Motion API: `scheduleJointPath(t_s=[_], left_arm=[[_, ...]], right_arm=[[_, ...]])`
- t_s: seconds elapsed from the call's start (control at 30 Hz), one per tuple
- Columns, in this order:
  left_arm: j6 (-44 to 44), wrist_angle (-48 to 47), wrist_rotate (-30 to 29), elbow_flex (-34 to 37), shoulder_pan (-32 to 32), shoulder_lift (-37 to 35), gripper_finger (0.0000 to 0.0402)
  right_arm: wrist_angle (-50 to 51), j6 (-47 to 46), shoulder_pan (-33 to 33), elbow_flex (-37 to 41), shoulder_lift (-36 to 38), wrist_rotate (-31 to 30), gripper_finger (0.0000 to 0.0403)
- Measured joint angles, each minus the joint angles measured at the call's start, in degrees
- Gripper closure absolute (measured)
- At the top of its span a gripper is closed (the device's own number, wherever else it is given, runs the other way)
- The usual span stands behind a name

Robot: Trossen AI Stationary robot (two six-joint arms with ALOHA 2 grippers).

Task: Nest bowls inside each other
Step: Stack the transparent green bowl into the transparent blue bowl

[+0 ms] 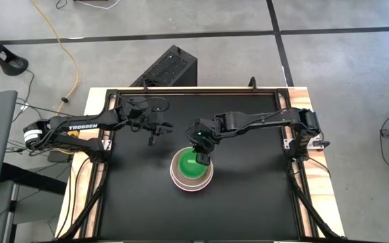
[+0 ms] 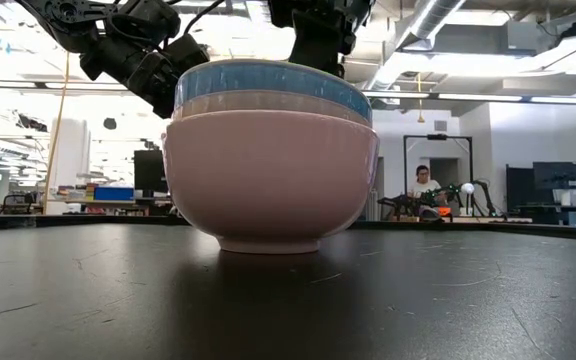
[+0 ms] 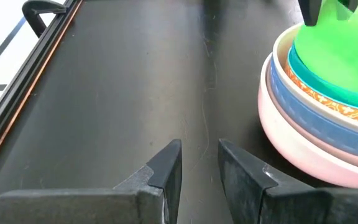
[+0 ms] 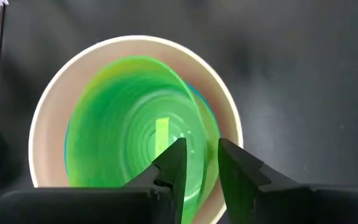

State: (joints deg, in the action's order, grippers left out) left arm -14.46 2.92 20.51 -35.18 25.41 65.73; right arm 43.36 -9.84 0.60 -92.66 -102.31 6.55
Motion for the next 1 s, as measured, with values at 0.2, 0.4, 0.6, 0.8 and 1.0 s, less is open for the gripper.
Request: scheduleJointPath(t_s=[0.2,0.4,0.6,0.8,1.0], left_arm=[[0.04,0.0,-0.04,0.0,0.0,0.0,0.0307],[0.07,0.0,-0.13,0.0,0.0,0.0,0.0307],[0.46,0.0,-0.13,0.0,0.0,0.0,0.0307],[0.55,0.29,-0.2,0.0,0.0,0.0,0.0307],[0.71,0.11,-0.22,0.0,0.02,0.0,0.0307]], right_arm=[[5.28,2.2,0.0,-4.43,0.05,-0.63,0.0294],[10.11,6.93,0.0,-8.27,0.05,-0.6,0.0294],[9.54,10.67,-0.77,-7.3,-0.06,7.64,0.0314],[8.31,11.86,-2.0,-6.6,-0.08,12.15,0.0364],[7.48,11.84,-4.26,-6.59,-0.1,13.09,0.0396]])
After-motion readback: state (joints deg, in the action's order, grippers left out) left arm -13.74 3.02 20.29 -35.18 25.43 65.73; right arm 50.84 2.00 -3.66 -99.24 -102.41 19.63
